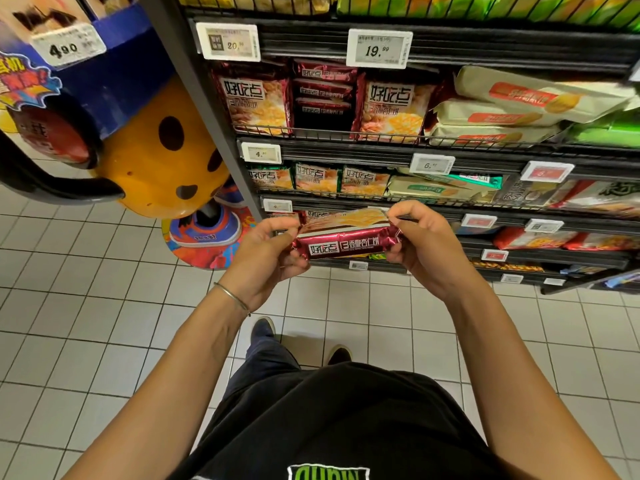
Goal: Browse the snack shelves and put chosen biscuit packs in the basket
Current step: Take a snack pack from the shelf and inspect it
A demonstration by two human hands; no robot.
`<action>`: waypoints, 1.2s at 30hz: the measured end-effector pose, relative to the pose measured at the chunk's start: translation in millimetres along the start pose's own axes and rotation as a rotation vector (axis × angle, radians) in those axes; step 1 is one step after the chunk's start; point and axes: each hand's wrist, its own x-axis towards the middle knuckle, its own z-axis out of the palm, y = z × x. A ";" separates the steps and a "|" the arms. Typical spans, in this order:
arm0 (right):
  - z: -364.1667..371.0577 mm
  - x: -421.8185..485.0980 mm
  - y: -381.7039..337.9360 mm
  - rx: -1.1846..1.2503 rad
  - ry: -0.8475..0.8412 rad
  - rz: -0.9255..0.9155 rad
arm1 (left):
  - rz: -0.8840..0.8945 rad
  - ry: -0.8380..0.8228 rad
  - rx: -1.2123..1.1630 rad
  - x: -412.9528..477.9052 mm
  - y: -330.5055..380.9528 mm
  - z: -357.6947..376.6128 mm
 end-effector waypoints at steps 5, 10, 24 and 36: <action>4.4 -2.6 -0.6 -0.043 -0.036 -0.132 | -0.193 -0.051 -0.137 1.3 -8.0 -3.0; 5.6 -6.6 2.7 -0.214 -0.116 -0.200 | -0.329 -0.123 -0.384 -1.0 -15.4 -7.8; -4.1 -0.4 19.4 -0.318 0.076 -0.058 | 0.045 -0.158 -0.180 -4.9 -16.0 -15.0; -4.1 -4.9 22.1 -0.259 0.028 -0.007 | 0.046 -0.173 -0.163 -12.6 -16.9 -10.3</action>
